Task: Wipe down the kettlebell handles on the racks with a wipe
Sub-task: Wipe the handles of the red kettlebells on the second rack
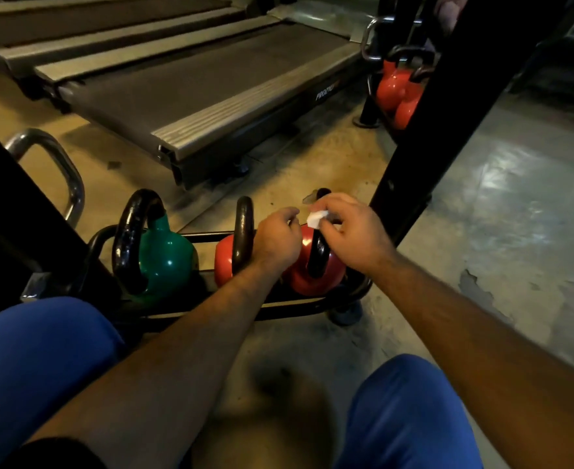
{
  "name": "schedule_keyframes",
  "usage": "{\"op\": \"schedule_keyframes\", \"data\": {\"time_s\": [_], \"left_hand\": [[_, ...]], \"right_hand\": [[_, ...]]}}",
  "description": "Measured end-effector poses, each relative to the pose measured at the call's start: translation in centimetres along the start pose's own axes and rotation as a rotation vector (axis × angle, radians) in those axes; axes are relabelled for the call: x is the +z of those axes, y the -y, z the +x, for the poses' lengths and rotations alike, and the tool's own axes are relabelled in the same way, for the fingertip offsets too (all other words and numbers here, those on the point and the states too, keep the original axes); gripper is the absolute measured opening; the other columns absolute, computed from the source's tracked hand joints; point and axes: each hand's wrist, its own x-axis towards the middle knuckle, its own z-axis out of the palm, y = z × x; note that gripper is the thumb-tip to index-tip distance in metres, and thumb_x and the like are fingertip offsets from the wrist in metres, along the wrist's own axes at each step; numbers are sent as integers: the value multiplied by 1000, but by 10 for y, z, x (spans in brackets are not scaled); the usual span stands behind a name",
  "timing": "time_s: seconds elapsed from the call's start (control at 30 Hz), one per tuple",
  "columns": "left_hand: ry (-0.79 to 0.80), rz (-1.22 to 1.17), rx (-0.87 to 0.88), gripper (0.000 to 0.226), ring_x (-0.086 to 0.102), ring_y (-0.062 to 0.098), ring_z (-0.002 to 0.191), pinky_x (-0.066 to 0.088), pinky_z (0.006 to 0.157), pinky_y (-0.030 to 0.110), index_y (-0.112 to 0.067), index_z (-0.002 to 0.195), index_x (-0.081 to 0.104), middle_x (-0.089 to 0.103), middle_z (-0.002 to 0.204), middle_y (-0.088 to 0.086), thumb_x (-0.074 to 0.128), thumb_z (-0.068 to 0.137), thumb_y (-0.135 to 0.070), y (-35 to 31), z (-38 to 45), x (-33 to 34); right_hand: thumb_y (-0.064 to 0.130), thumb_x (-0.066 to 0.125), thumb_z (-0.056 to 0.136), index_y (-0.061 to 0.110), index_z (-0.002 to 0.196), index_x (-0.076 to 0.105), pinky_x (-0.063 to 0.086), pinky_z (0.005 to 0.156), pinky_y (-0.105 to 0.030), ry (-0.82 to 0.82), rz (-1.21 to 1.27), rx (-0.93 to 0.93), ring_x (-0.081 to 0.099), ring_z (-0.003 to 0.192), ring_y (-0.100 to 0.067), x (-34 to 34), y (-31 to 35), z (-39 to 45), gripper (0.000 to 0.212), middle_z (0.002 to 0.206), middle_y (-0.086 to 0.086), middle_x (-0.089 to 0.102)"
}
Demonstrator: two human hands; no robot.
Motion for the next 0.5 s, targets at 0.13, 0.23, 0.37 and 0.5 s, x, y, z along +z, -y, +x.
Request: {"op": "schedule_keyframes", "data": {"time_s": [0.13, 0.23, 0.37, 0.5], "left_hand": [[-21, -110, -97, 35, 57, 22, 123, 41, 102, 28, -13, 132, 60, 63, 131, 6, 46, 100, -16, 10, -1, 17], [17, -193, -108, 34, 59, 22, 120, 42, 97, 26, -12, 131, 59, 65, 127, 7, 47, 100, -16, 22, -4, 27], [128, -335, 0, 34, 61, 17, 112, 49, 95, 32, -20, 127, 62, 67, 118, -1, 48, 97, -26, 39, -8, 39], [217, -207, 188, 49, 44, 19, 131, 38, 109, 43, -22, 139, 53, 52, 141, 0, 42, 94, -39, 61, 0, 51]], "right_hand": [[16, 51, 90, 11, 118, 71, 47, 105, -41, 191, -297, -146, 57, 124, -26, 5, -10, -9, 35, 131, -7, 64], [29, 38, 96, 15, 138, 60, 32, 118, -36, 318, -365, -185, 38, 145, -21, 3, -14, -18, 50, 150, -6, 51], [28, 37, 102, 10, 140, 57, 40, 114, -49, 356, -452, -275, 39, 145, -26, 1, -24, -13, 47, 152, -11, 48], [26, 41, 99, 11, 132, 64, 44, 111, -47, 306, -430, -166, 45, 142, -21, -1, -20, 10, 43, 146, -5, 56]]}}
